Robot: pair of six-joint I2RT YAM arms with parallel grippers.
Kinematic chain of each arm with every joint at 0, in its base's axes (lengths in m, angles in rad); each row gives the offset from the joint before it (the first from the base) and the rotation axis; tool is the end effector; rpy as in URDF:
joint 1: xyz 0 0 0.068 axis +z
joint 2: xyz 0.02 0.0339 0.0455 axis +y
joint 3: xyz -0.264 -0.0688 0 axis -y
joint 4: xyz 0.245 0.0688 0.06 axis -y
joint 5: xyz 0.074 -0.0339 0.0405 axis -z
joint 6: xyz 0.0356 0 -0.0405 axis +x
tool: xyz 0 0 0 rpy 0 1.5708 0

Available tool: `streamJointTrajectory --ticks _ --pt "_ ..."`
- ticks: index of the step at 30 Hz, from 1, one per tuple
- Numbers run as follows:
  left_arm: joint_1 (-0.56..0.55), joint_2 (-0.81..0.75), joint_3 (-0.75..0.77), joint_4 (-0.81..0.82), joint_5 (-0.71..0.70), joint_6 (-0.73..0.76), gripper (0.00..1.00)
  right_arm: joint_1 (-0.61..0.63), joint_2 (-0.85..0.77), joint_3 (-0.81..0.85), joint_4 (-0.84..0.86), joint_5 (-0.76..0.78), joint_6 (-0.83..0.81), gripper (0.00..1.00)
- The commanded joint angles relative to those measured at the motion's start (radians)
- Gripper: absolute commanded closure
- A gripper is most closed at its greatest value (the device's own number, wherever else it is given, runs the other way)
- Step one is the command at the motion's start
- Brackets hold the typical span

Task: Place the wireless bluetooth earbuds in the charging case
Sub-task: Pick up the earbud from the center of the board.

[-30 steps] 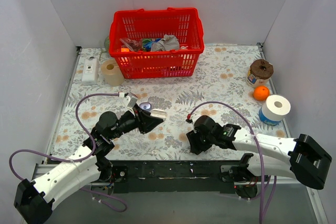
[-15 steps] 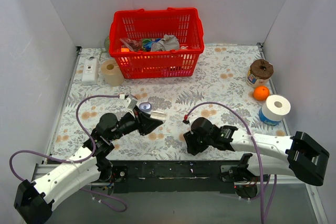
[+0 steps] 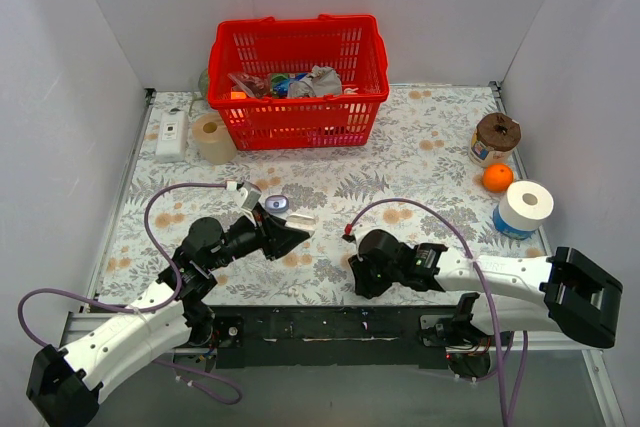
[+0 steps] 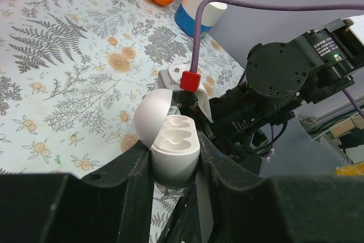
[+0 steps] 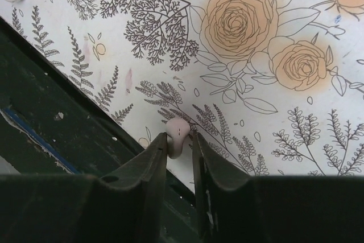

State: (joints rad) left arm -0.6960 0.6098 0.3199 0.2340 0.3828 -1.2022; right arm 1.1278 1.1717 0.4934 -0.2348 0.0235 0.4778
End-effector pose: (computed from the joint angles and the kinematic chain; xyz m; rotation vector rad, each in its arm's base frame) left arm 0.1161 -0.1143 0.2462 -0.1396 1.9389 -1.6856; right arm 0.0920 0.1919 0.1630 -0.8205 2.4676 0.6171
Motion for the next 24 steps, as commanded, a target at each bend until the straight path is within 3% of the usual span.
streamJointTrajectory --ticks 1,8,13,16,20,24 --pt "0.001 -0.016 -0.008 0.005 0.011 -0.003 1.00 0.001 0.009 -0.010 -0.054 0.052 -0.001 0.72" --pt "0.001 -0.021 -0.010 0.004 0.013 -0.005 1.00 0.001 -0.033 0.000 -0.069 0.076 0.002 0.98" --pt "0.001 -0.030 -0.002 -0.001 0.027 0.003 1.00 0.001 -0.174 0.097 -0.173 0.122 -0.047 0.99" --pt "0.001 -0.039 0.007 0.031 0.077 0.018 1.00 0.001 -0.288 0.249 -0.270 0.087 -0.174 0.99" --pt "0.001 0.002 0.041 0.106 0.252 0.042 1.00 0.003 -0.244 0.569 -0.486 -0.073 -0.350 0.99" --pt "0.003 0.100 0.085 0.151 0.416 0.049 1.00 0.030 -0.196 0.736 -0.610 -0.161 -0.442 0.99"
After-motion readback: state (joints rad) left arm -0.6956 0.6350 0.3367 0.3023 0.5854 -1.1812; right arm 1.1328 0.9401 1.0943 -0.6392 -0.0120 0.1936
